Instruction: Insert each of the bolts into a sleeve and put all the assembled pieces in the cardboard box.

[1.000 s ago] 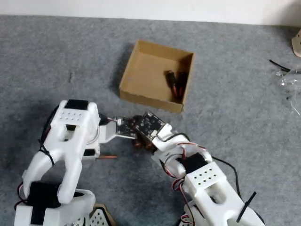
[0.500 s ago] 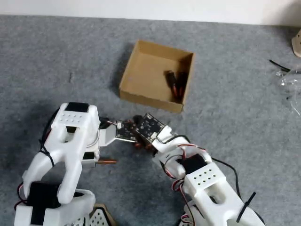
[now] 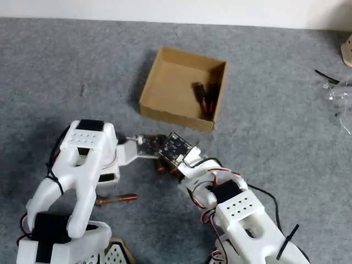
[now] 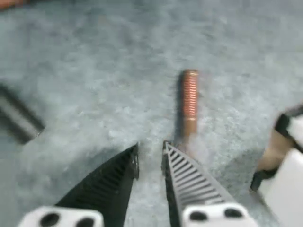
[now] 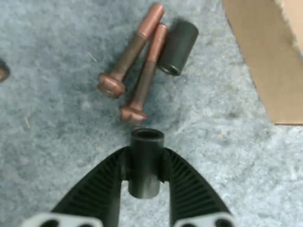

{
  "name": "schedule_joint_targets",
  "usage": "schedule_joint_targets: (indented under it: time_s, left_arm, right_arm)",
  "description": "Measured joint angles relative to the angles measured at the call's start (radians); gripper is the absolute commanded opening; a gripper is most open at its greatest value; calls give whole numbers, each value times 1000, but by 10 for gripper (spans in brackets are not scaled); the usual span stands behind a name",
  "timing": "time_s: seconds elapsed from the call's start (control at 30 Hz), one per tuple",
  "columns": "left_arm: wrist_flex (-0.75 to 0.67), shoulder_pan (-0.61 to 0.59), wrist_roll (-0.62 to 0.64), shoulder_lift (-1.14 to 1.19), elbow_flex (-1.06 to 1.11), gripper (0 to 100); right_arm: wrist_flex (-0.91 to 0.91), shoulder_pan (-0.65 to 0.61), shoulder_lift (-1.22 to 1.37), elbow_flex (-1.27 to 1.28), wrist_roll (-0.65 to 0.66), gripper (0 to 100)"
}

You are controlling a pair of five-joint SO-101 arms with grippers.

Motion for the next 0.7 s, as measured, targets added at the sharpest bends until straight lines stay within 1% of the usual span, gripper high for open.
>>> schedule_joint_targets:
  time_s: [0.1, 0.2, 0.37, 0.5, 0.6, 0.63, 0.7]
  left_arm:
    - [-38, 0, 245, 0, 0, 88]
    - [-49, 0, 523, 0, 0, 90]
    - [-58, 0, 1036, 0, 0, 88]
    - [-49, 0, 1476, 0, 0, 88]
    - [43, 28, 1797, 0, -17, 88]
    - [87, 41, 1884, 0, -37, 88]
    - [189, 74, 2008, 0, -87, 89]
  right_arm:
    - [-25, 0, 0, 0, 0, 5]
    - [-31, 0, 0, 0, 0, 5]
    - [-31, 0, 0, 0, 0, 5]
    - [-31, 0, 0, 0, 0, 5]
    - [-31, 0, 0, 0, 0, 5]
    - [-31, 0, 0, 0, 0, 5]
    - [-31, 0, 0, 0, 0, 5]
